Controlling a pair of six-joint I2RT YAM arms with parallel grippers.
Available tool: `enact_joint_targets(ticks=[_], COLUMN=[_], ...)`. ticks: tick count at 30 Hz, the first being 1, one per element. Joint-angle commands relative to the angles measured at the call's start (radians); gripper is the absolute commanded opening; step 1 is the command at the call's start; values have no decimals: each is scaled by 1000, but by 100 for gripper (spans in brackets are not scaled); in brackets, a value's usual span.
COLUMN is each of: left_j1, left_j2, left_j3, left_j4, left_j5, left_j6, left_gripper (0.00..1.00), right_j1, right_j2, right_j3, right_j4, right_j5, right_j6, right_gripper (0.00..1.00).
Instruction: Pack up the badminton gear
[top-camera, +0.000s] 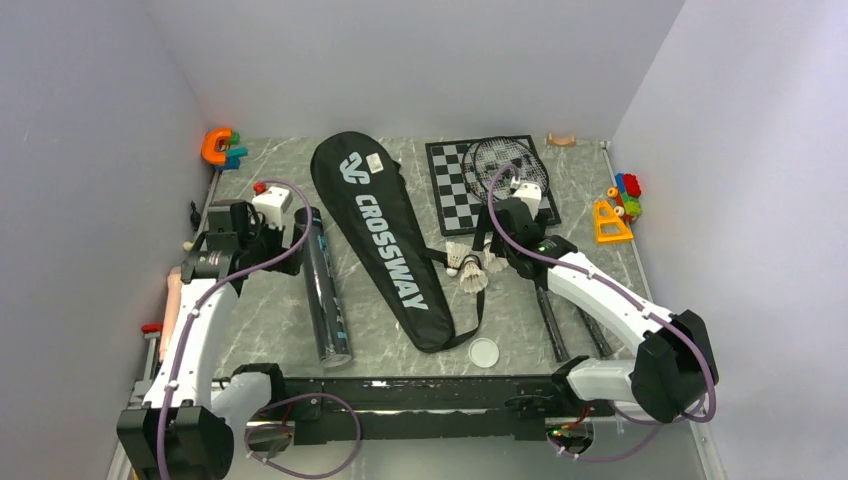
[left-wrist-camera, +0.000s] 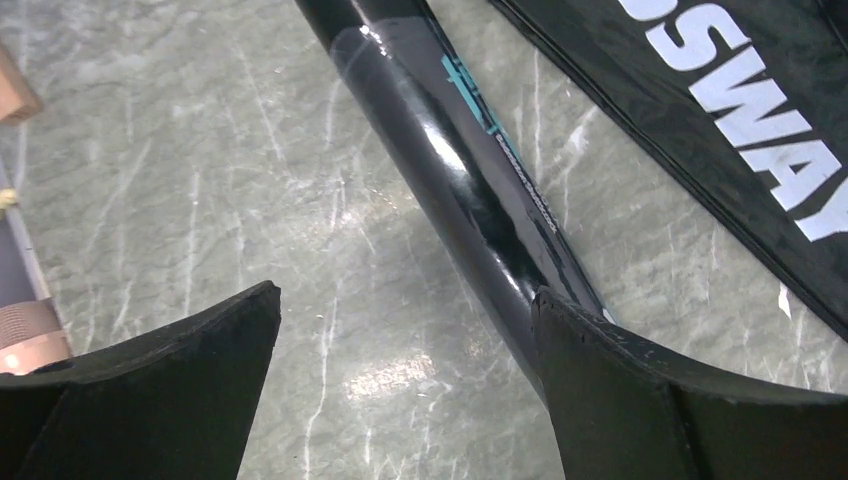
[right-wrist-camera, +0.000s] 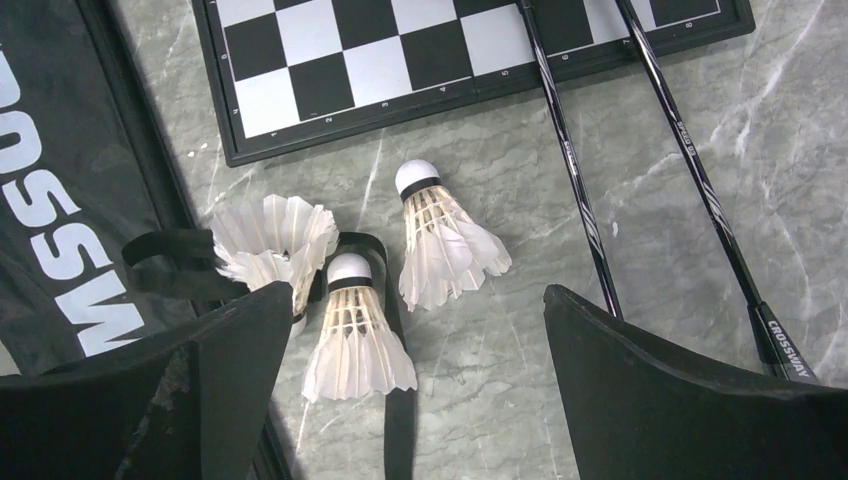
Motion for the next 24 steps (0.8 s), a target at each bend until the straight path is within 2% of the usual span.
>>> enact_joint_targets(ticks=[1,14,21,24], left_j1=[3,-3,-37,-87], left_j2=[23,195,293,328], left_j3=[-29,-48,-29,-35], left_j4=[14,131,177,204], left_j5=[90,65,63,36], left_j6=[26,-85,-128,-132], left_gripper=[99,99,99,99], right_j1=[1,1,0,1], right_j2=[-25,-67,-103,-107], right_j3=[2,-25,-55,-57], right_j4=[15,2,15,18], right_j5=[1,27,17,13], right_j6=[-19,-30,-27,-26], right_gripper=[100,100,100,100])
